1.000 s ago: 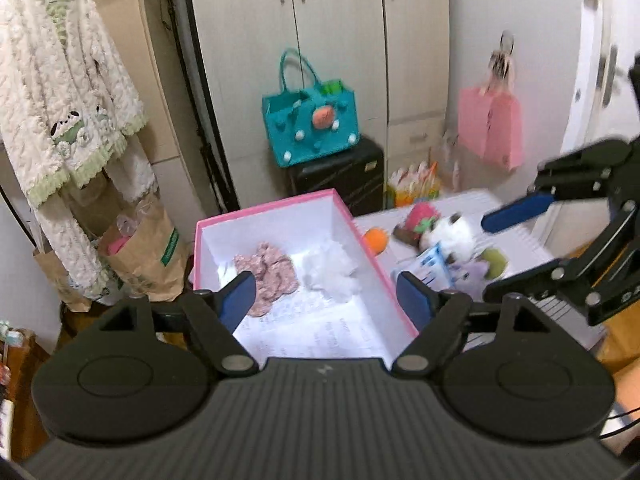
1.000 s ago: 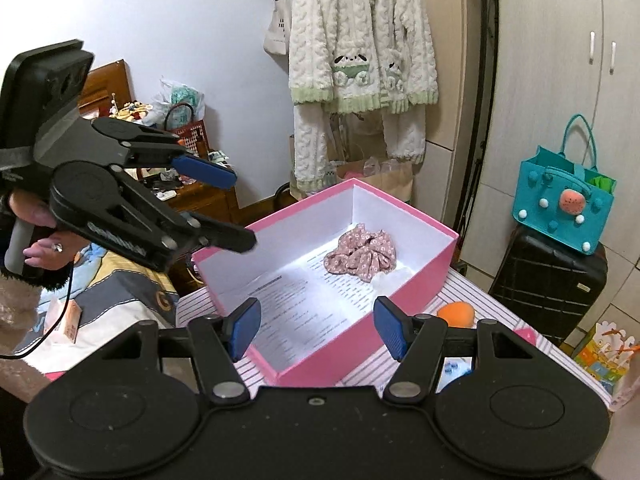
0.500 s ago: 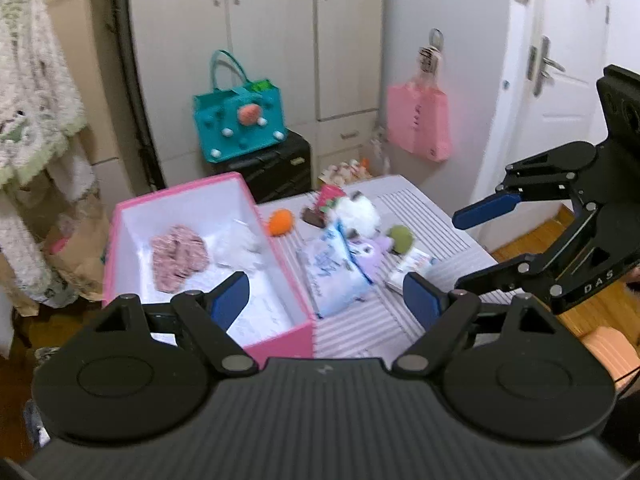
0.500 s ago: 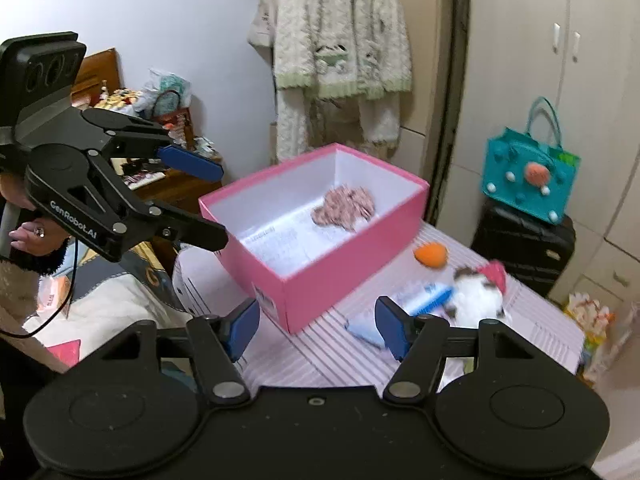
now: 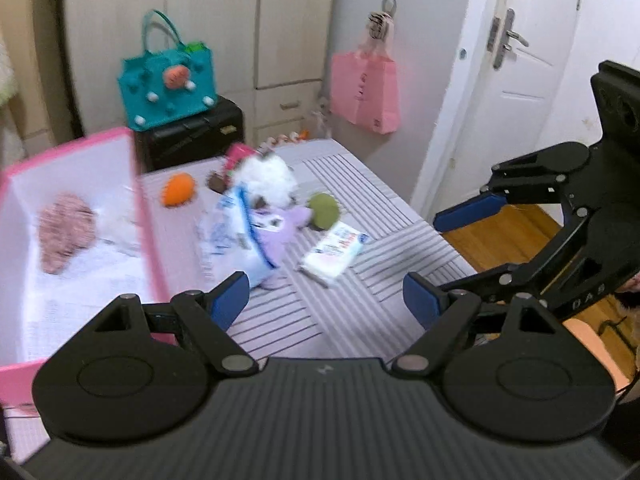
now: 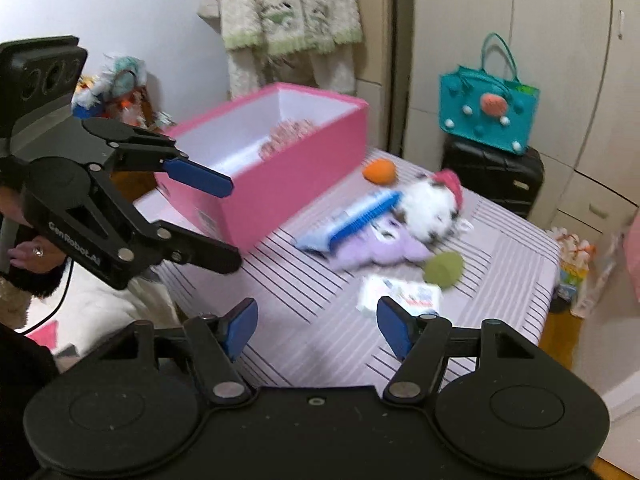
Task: Organize soft objects
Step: 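Withdraw both open tools from the box back toward the table, then grasp the green sponge with the right tool while the left tool grasps the wipes pack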
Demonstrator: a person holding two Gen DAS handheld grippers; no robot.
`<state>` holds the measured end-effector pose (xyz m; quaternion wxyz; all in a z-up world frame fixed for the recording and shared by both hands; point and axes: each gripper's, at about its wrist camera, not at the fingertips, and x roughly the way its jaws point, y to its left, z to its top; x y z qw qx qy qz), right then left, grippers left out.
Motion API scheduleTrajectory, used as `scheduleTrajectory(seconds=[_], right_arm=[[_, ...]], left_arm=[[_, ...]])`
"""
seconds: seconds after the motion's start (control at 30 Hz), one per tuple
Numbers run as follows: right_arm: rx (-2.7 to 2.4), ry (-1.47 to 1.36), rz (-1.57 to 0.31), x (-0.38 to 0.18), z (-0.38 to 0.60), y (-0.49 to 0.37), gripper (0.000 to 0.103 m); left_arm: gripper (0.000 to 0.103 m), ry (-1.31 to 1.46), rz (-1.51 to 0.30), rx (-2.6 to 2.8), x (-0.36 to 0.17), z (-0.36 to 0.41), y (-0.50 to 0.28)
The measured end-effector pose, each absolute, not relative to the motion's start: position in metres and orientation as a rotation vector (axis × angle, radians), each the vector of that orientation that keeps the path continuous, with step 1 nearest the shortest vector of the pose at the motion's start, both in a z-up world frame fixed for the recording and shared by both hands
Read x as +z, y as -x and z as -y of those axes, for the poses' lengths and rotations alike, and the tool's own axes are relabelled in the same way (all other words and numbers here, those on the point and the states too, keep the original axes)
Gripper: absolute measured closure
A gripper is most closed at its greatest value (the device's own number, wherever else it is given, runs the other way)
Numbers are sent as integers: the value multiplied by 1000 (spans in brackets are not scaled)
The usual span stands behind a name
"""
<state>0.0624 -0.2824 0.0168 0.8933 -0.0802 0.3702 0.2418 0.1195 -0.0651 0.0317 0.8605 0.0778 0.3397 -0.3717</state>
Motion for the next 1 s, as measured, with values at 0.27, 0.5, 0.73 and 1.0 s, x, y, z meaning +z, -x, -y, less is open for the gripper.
scheduleTrajectory(seconds=[0.27,0.5,0.73,1.0], right_arm=[[416,198,-788,-16,314,-88,32],[398,131,-764,-35,340,-116,32],[416,99,-713,-50,352,-141,32],[458,49,-709,-68,361,-181,32]], left_arm=[[20,-139,-808,-797,-20,109,-149],[21,-188,-801,-799,-36,133,-155],[24,-256,-746,-784,-48,157,-162],[24,-281,-741,-774,-61,182,-177]])
